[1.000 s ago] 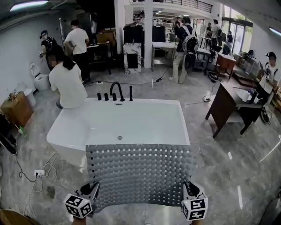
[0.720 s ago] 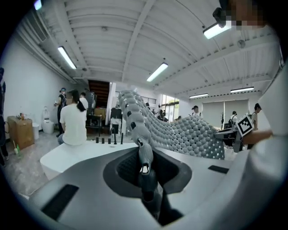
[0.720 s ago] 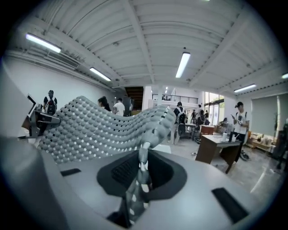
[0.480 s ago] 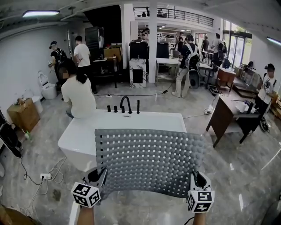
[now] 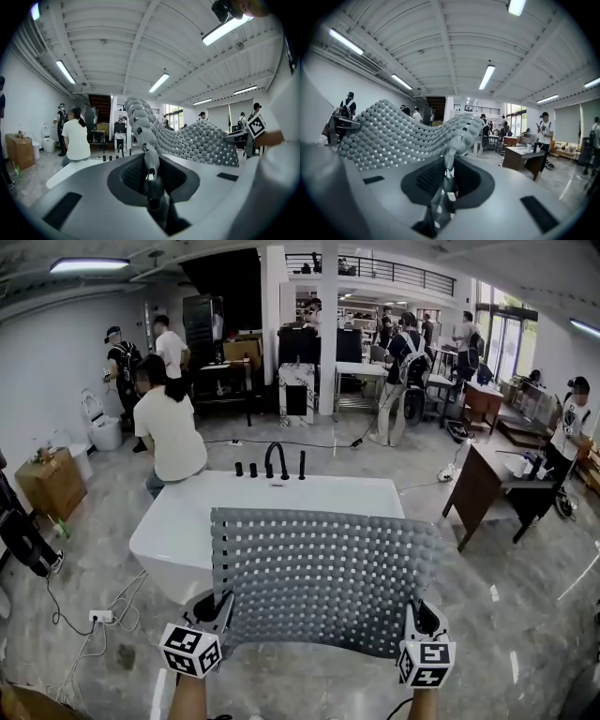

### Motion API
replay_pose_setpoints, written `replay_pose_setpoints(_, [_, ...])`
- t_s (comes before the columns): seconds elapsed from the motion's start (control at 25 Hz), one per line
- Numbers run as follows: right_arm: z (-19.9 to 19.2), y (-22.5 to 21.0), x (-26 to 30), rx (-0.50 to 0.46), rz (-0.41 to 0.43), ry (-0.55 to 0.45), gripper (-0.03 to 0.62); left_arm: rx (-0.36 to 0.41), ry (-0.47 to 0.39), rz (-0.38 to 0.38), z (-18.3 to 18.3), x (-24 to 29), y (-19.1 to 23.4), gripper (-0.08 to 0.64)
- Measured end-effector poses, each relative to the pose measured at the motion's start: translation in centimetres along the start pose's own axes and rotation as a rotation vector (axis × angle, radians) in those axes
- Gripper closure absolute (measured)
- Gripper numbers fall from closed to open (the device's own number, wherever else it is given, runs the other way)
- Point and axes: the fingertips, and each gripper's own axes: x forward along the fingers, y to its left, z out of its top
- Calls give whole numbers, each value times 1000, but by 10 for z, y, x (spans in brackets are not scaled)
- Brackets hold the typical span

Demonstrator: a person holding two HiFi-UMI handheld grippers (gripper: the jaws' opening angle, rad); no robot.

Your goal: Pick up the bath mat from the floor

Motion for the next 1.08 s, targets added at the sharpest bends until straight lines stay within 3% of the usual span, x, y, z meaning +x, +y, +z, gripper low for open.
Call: replay_pose_setpoints(1.08, [2, 27, 2, -9, 18, -17, 522, 9, -19, 37, -5, -22, 19, 503])
